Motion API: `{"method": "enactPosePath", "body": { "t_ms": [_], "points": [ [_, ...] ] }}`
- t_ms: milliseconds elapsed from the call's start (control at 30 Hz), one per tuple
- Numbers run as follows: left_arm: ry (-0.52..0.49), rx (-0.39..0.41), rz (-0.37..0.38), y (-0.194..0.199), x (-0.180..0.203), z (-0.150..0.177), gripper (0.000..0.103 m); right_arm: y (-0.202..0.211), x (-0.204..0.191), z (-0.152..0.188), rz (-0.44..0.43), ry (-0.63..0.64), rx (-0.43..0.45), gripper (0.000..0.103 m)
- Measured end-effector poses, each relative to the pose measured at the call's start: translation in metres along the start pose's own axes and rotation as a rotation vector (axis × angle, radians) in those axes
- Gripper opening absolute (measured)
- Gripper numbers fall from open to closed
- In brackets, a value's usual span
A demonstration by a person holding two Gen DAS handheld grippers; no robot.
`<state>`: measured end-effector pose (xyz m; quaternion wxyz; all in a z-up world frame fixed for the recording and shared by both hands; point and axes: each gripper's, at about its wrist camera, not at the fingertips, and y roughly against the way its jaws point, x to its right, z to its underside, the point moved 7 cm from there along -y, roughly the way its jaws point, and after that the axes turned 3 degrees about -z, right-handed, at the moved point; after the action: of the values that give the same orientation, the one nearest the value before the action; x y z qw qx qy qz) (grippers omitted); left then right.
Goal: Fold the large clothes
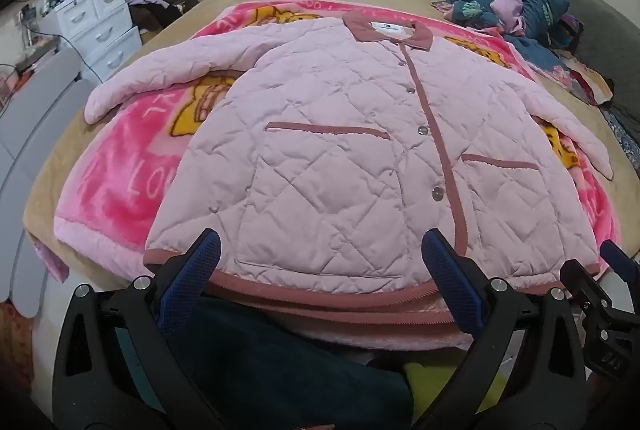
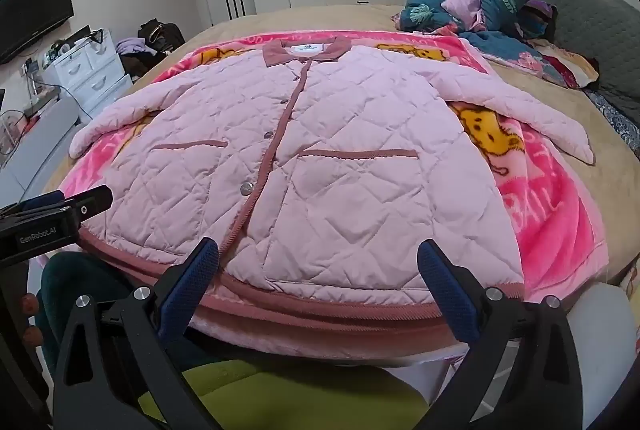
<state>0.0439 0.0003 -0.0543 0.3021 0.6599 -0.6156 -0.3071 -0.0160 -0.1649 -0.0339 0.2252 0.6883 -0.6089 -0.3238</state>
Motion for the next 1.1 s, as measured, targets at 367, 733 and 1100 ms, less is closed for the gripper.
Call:
{"method": "enactPosePath", "body": {
  "t_ms": [367,733,1100],
  "points": [
    [-0.013,0.006,0.009,0.001,0.012,0.001,0.094,0.0,-0.005,0.0,0.018,0.02,0.007,0.099],
    [-0.014,0.008,0.024,0.002,0.008,0.002,0.094,0.0,-0.004,0.001,0.016,0.017,0.007,0.099],
    [-0.017,0.009,0.027,0.002,0.009,0.003,0.094,0.002,-0.005,0.003,0.014,0.018,0.008,0.099]
  ]
}}
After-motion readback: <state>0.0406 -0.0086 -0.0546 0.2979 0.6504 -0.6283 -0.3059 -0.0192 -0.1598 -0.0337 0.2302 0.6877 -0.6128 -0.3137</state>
